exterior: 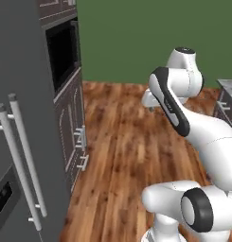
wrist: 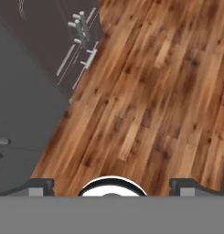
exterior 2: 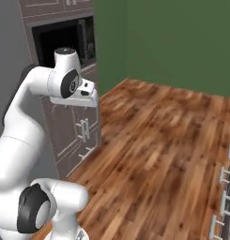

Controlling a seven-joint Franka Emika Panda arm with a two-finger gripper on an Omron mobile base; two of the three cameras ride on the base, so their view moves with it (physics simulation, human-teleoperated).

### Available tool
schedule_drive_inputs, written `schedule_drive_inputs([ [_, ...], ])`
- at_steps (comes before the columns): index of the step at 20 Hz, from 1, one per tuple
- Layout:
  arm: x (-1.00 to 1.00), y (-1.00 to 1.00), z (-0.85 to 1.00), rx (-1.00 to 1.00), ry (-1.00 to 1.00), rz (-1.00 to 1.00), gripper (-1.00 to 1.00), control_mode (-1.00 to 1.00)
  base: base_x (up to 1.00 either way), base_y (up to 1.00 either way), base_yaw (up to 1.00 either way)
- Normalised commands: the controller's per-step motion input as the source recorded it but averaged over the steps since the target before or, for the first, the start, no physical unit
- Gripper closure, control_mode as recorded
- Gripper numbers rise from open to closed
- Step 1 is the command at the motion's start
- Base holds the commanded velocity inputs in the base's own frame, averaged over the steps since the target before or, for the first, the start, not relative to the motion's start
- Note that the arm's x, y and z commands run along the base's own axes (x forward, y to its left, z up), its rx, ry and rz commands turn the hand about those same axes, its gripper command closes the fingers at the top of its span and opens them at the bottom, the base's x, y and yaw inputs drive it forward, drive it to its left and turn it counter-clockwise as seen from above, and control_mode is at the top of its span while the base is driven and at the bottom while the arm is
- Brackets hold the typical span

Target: Retrieve the fish from the fridge and place it on the saucepan with marinade on the stove.

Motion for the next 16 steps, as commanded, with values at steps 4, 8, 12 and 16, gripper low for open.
schedule_drive_inputs([
  [4,0.00,0.00,0.00,0.00,0.00,0.00,-1.00,1.00,0.16,-0.33,0.68],
  [8,0.00,0.00,0.00,0.00,0.00,0.00,-1.00,1.00,0.00,-0.29,0.72],
  [12,0.00,0.00,0.00,0.00,0.00,0.00,-1.00,1.00,0.10,-0.43,0.61],
  [16,0.00,0.00,0.00,0.00,0.00,0.00,-1.00,1.00,0.14,-0.71,0.39],
])
